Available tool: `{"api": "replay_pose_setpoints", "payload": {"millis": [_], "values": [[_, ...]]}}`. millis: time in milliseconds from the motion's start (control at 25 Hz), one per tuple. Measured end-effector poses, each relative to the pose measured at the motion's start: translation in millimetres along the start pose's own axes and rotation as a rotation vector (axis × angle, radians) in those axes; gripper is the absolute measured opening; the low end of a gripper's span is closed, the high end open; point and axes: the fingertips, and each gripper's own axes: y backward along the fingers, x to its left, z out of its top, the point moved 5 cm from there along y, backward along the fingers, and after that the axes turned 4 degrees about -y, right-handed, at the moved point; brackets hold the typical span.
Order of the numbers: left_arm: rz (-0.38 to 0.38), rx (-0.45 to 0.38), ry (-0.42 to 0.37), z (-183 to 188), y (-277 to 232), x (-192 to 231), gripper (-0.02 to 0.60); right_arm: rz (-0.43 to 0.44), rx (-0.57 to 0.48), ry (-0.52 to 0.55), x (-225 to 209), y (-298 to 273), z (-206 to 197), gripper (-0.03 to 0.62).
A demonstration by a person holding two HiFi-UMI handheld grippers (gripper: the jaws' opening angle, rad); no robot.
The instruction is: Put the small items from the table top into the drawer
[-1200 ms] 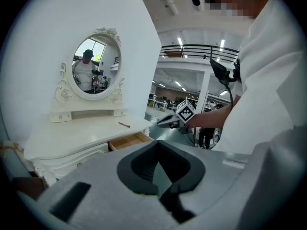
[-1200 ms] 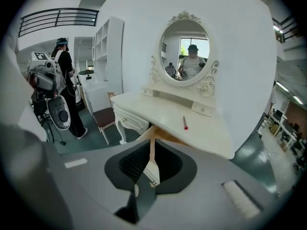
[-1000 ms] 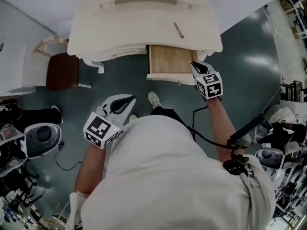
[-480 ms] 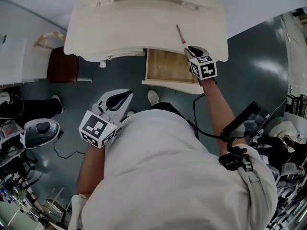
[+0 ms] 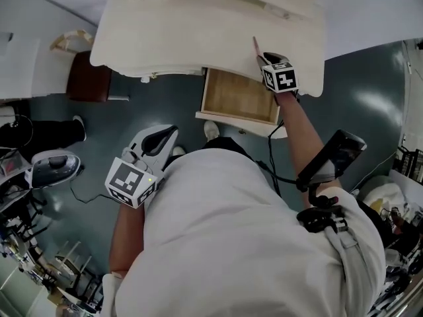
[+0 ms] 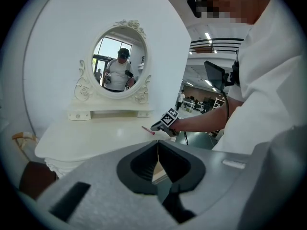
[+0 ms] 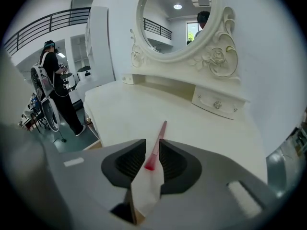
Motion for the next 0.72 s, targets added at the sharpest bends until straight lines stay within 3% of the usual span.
{"api": "replay_pose_setpoints", "payload": {"millis": [360, 720], "values": [[0.043, 0.019, 0.032, -1, 5, 2, 0.006, -0.005, 0.056, -0.027, -9, -26, -1, 0.089], [0.047, 0.019, 0.029, -1, 7, -4, 0.006, -0.014, 0.036, -0.044, -8, -24, -3, 0.046]]}}
